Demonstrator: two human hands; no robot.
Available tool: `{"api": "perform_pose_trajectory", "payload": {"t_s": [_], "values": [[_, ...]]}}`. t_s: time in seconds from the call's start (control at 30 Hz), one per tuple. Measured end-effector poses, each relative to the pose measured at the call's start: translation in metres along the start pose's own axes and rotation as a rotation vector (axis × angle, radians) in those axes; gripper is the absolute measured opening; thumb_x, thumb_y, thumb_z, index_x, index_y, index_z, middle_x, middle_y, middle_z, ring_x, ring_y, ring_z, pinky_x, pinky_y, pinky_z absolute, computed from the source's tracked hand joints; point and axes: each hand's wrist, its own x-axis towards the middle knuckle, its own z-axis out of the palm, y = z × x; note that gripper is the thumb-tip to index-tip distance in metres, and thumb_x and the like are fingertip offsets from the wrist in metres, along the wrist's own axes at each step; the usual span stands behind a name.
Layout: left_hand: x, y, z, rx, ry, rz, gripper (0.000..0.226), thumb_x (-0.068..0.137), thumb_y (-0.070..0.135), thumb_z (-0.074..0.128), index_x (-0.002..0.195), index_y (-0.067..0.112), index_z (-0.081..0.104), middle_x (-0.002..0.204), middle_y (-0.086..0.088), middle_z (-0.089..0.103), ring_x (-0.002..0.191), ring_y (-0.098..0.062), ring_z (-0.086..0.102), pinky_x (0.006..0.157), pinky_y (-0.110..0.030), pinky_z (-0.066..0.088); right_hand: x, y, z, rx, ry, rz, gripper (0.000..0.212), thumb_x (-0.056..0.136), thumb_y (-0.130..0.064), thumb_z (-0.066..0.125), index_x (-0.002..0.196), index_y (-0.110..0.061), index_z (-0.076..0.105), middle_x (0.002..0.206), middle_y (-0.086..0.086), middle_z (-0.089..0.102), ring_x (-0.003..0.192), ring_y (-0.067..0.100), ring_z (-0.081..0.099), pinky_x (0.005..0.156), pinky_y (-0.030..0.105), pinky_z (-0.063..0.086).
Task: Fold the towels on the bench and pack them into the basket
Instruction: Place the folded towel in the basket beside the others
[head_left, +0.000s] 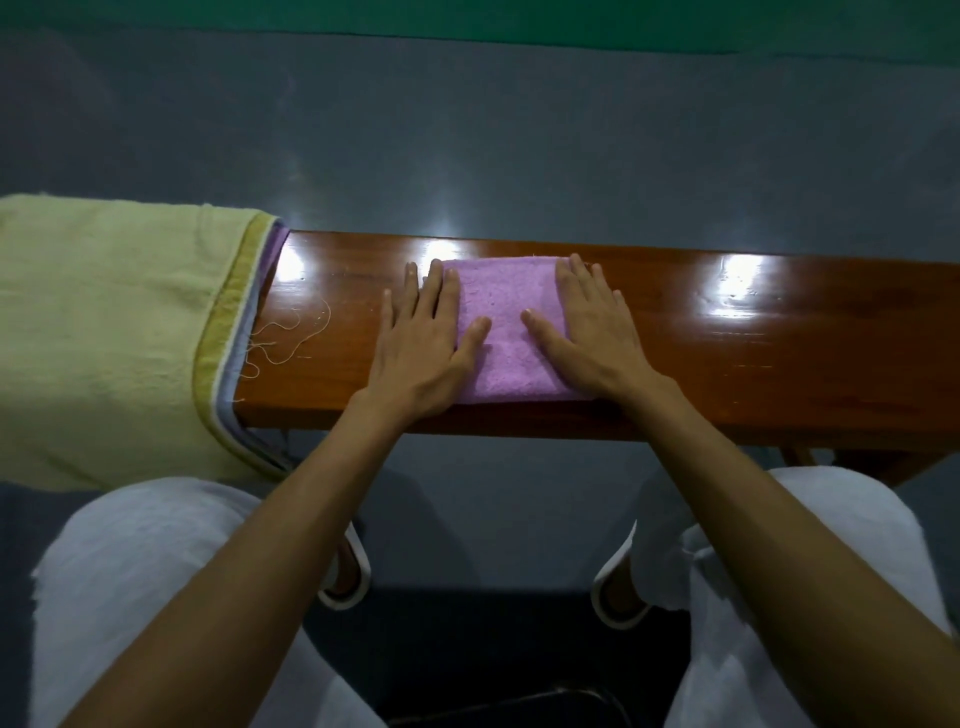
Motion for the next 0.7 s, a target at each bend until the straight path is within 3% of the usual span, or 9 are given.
{"api": "perform_pose_trajectory", "payload": {"t_s": [0.07, 0.13, 0.17, 0.23, 0.33, 0.47, 0.63, 0.7], "values": [[-0.004, 0.001, -0.005, -0.069, 0.082, 0.039, 0.077, 0.103, 0.063, 0.019, 0.164, 0.017, 0.015, 0.172, -0.004, 0.006, 0.159, -0.022, -0.003, 0.128, -0.048, 0.001, -0.004, 0.002, -0.006, 0.117, 0.068, 0.019, 0.088, 0.098, -0.068, 0.039, 0.163, -0.013, 0.014, 0.17, 0.01, 0.016, 0.156, 0.029, 0.014, 0.126, 0.052, 0.019], [-0.008, 0.0, -0.013, -0.154, 0.206, 0.12, 0.06, 0.104, 0.052, 0.035, 0.152, 0.016, 0.042, 0.16, -0.006, 0.038, 0.15, -0.022, 0.027, 0.123, -0.043, 0.023, -0.01, 0.003, -0.015, 0.221, 0.18, 0.007, 0.081, 0.093, -0.061, 0.056, 0.154, -0.01, 0.035, 0.155, 0.013, 0.042, 0.141, 0.031, 0.041, 0.114, 0.051, 0.04], [-0.01, -0.001, -0.016, -0.166, 0.271, 0.17, 0.047, 0.104, 0.045, 0.043, 0.14, 0.017, 0.054, 0.147, -0.005, 0.052, 0.138, -0.02, 0.039, 0.114, -0.038, 0.033, -0.013, 0.005, -0.019, 0.254, 0.239, -0.018, 0.073, 0.092, -0.053, 0.065, 0.146, -0.008, 0.044, 0.144, 0.014, 0.05, 0.129, 0.029, 0.049, 0.106, 0.047, 0.048], [-0.015, -0.004, -0.019, -0.175, 0.354, 0.238, 0.023, 0.101, 0.032, 0.053, 0.118, 0.021, 0.065, 0.126, -0.001, 0.065, 0.12, -0.016, 0.047, 0.096, -0.032, 0.036, -0.022, 0.007, -0.026, 0.278, 0.323, -0.097, 0.057, 0.089, -0.038, 0.075, 0.132, -0.007, 0.054, 0.127, 0.012, 0.057, 0.113, 0.024, 0.054, 0.093, 0.038, 0.054], [-0.023, -0.014, -0.016, -0.258, 0.29, 0.258, 0.014, 0.1, 0.022, 0.056, 0.109, 0.022, 0.066, 0.117, 0.003, 0.068, 0.109, -0.008, 0.046, 0.088, -0.038, 0.042, -0.033, 0.012, -0.029, 0.308, 0.292, -0.22, 0.048, 0.085, -0.027, 0.078, 0.124, -0.007, 0.058, 0.12, 0.011, 0.06, 0.106, 0.021, 0.058, 0.088, 0.031, 0.056], [-0.032, -0.028, -0.009, -0.361, 0.127, 0.251, 0.028, 0.102, 0.033, 0.048, 0.124, 0.023, 0.063, 0.126, 0.006, 0.064, 0.117, -0.01, 0.048, 0.093, -0.041, 0.048, -0.045, 0.02, -0.019, 0.268, 0.133, -0.277, 0.054, 0.082, -0.038, 0.07, 0.125, -0.01, 0.058, 0.12, 0.008, 0.059, 0.103, 0.013, 0.052, 0.081, 0.015, 0.042], [-0.042, -0.033, -0.009, -0.322, 0.105, 0.236, 0.049, 0.094, 0.049, 0.057, 0.138, 0.028, 0.052, 0.136, 0.005, 0.056, 0.121, -0.009, 0.045, 0.096, -0.038, 0.046, -0.05, 0.027, -0.017, 0.252, 0.11, -0.307, 0.068, 0.079, -0.055, 0.067, 0.13, -0.013, 0.056, 0.124, 0.004, 0.057, 0.106, 0.013, 0.049, 0.085, 0.018, 0.041], [-0.046, -0.032, -0.008, -0.261, 0.116, 0.258, 0.065, 0.087, 0.057, 0.066, 0.142, 0.028, 0.048, 0.14, 0.004, 0.053, 0.123, -0.009, 0.043, 0.097, -0.036, 0.044, -0.051, 0.028, -0.016, 0.2, 0.104, -0.342, 0.076, 0.076, -0.064, 0.068, 0.133, -0.015, 0.053, 0.128, 0.004, 0.057, 0.109, 0.015, 0.05, 0.089, 0.025, 0.045]]}}
